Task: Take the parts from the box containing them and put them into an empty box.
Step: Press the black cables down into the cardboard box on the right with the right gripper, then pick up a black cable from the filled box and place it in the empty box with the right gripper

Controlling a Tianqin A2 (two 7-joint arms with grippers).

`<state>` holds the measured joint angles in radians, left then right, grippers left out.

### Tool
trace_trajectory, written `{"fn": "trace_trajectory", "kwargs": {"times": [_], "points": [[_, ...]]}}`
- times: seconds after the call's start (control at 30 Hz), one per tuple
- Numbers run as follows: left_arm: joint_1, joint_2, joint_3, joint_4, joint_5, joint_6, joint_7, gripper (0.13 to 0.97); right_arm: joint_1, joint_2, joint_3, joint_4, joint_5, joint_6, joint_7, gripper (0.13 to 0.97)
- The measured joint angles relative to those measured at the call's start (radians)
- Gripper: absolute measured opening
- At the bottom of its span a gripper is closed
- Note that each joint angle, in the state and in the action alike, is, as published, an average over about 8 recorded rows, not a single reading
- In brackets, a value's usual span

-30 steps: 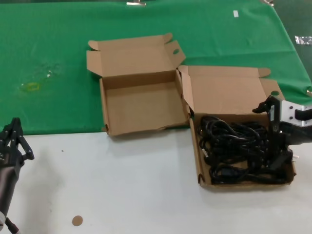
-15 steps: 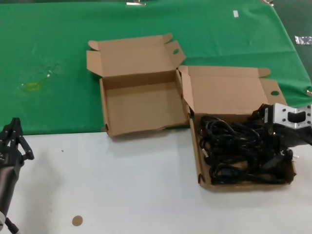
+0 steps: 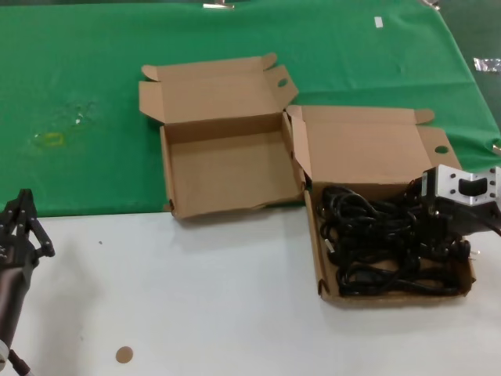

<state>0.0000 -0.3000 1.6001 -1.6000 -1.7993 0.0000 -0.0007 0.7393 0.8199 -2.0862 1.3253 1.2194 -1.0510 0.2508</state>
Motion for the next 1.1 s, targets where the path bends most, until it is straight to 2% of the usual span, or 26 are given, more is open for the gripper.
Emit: {"fn": "trace_trajectory", "kwargs": {"times": [0.03, 0.3, 0.6, 1.1], "points": [[0.000, 0.000, 0.000, 0.000, 0.000, 0.000, 0.000, 0.152, 0.000, -0.001, 0.002, 0.000, -0.001, -0.002, 0.000, 0.624], [0.000, 0.000, 0.000, 0.000, 0.000, 0.000, 0.000, 0.152, 0.002, -0.007, 0.016, -0.002, -0.006, -0.022, -0.008, 0.403], [0.000, 0.000, 0.000, 0.000, 0.000, 0.000, 0.000, 0.152, 0.005, 0.002, 0.030, 0.007, -0.007, -0.045, -0.013, 0.253], [0.000, 0.000, 0.000, 0.000, 0.000, 0.000, 0.000, 0.152, 0.052, 0.005, 0.049, 0.059, -0.001, -0.100, 0.010, 0.224]]}}
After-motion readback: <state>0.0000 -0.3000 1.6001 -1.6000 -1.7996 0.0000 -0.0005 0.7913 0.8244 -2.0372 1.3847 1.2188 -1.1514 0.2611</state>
